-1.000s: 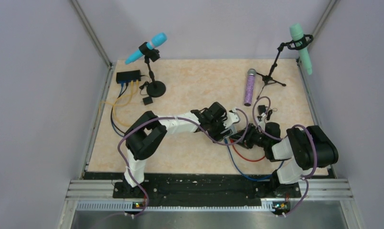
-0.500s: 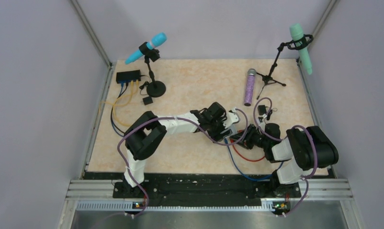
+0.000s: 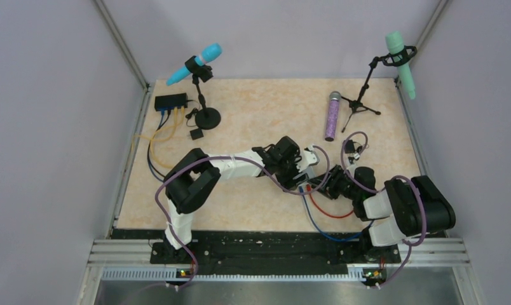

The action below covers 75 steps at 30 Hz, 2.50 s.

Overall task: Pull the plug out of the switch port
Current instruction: Pull the connector from the switch port.

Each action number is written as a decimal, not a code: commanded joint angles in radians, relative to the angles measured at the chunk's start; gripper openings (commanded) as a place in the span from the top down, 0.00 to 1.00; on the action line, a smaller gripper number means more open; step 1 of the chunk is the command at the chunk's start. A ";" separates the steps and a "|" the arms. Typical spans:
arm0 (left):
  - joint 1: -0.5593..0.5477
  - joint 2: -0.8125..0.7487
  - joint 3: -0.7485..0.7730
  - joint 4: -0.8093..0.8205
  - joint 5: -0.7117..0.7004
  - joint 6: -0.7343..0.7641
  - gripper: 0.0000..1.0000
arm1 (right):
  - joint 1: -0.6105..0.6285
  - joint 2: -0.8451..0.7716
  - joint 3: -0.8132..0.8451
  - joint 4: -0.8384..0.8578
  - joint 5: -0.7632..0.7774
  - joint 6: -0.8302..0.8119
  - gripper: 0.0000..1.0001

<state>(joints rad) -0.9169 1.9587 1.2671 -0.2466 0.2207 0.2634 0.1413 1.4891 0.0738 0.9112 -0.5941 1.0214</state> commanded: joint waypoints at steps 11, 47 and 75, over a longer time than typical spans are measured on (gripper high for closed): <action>0.000 0.020 -0.007 -0.085 0.148 -0.041 0.46 | 0.004 0.027 -0.037 0.043 -0.064 -0.028 0.59; 0.004 0.019 -0.041 -0.092 0.074 -0.043 0.48 | 0.004 0.300 -0.172 0.566 -0.038 0.098 0.67; 0.015 0.012 -0.052 -0.074 0.064 -0.049 0.49 | -0.020 -0.958 -0.134 -0.669 0.158 0.079 0.01</action>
<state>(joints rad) -0.9054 1.9587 1.2598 -0.2291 0.2649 0.2352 0.1390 0.4614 0.0292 0.0978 -0.3496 0.9527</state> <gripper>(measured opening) 0.754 0.987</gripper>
